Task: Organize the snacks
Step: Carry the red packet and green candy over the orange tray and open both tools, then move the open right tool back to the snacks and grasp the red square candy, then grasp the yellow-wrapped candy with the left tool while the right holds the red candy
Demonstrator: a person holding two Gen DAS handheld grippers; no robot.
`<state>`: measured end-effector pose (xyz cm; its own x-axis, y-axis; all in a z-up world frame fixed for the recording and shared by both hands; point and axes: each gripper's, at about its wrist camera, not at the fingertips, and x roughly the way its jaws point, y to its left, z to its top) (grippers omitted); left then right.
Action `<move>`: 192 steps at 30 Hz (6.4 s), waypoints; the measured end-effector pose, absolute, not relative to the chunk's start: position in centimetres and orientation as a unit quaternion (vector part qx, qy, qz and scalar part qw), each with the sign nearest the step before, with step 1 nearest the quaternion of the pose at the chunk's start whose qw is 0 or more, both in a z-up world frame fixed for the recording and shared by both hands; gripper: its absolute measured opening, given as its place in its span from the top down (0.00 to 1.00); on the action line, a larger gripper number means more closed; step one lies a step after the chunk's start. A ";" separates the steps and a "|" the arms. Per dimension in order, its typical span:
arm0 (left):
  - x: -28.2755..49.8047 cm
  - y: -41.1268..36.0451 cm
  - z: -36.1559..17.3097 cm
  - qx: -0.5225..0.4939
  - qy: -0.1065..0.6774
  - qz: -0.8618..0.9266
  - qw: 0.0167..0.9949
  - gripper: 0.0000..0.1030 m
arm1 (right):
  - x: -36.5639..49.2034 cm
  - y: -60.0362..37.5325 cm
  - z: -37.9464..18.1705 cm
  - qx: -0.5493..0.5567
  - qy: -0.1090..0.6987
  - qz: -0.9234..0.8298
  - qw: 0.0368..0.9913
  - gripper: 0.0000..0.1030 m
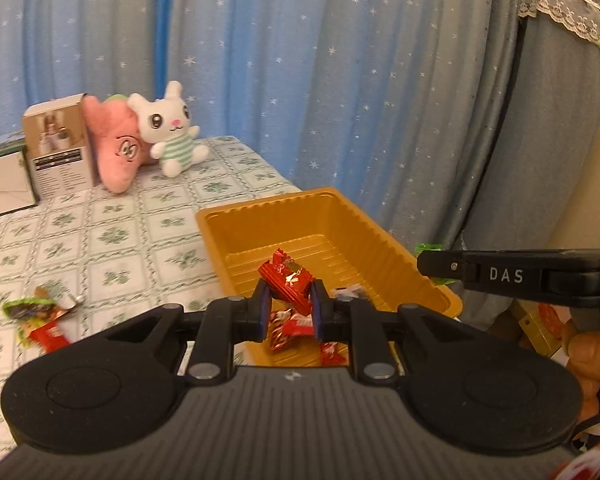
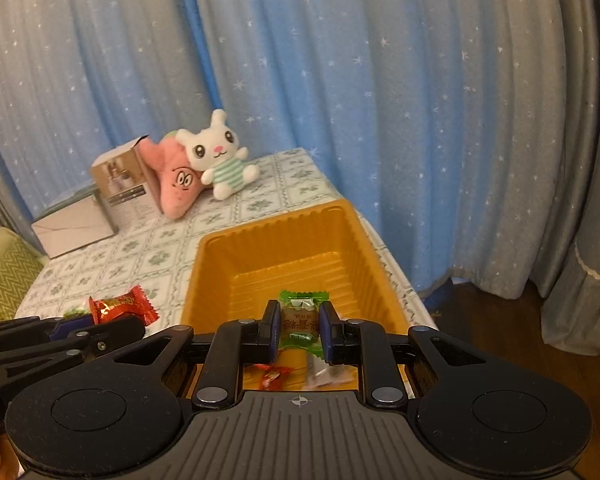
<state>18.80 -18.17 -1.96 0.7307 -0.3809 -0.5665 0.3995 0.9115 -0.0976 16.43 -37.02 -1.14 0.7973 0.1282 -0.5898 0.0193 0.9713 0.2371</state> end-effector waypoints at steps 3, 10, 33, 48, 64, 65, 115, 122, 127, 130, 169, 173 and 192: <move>19.7 -19.2 -2.3 0.022 0.306 -0.217 0.927 0.82 | 17.2 -37.7 -1.3 0.119 0.319 0.028 0.940 0.80; 21.2 -20.7 -3.9 0.031 0.323 -0.224 0.919 0.82 | 18.8 -39.1 -2.3 0.136 0.330 0.021 0.934 0.80; 20.4 -16.2 -5.1 0.012 0.337 -0.189 0.922 0.66 | 20.2 -37.4 -2.2 0.141 0.333 0.043 0.931 0.80; 18.4 -11.5 -4.7 -0.007 0.336 -0.154 0.929 0.57 | 19.9 -36.5 -1.4 0.190 0.322 0.052 0.926 0.60; 12.1 -4.5 -3.6 -0.021 0.327 -0.081 0.941 0.43 | 12.7 -28.2 -1.1 0.162 0.327 0.113 0.924 0.54; 11.7 -3.9 -3.7 -0.023 0.328 -0.075 0.941 0.43 | 12.5 -27.7 -1.2 0.161 0.330 0.116 0.923 0.54; 24.7 11.8 -9.3 0.055 0.370 -0.045 0.926 0.24 | 28.1 -8.2 -11.4 0.017 0.390 0.273 0.879 0.52; 26.8 12.4 -10.4 0.057 0.378 -0.051 0.923 0.24 | 31.0 -6.6 -13.4 0.000 0.397 0.279 0.874 0.52; 27.9 12.1 -11.0 0.043 0.388 -0.069 0.918 0.25 | 32.0 -5.2 -14.5 -0.033 0.405 0.287 0.867 0.53; 28.6 11.9 -11.6 0.041 0.397 -0.077 0.914 0.32 | 32.1 -4.9 -14.9 -0.046 0.402 0.281 0.870 0.72; 27.2 3.7 -13.3 0.009 0.430 -0.110 0.896 0.82 | 23.7 -14.9 -11.5 0.050 0.387 0.200 0.899 0.74; 24.5 2.4 -12.5 -0.003 0.428 -0.098 0.899 0.82 | 21.5 -15.8 -10.5 0.052 0.388 0.189 0.901 0.74; 14.1 -4.6 -4.3 -0.025 0.380 -0.101 0.919 0.82 | 13.0 -22.5 -4.0 0.092 0.362 0.121 0.920 0.74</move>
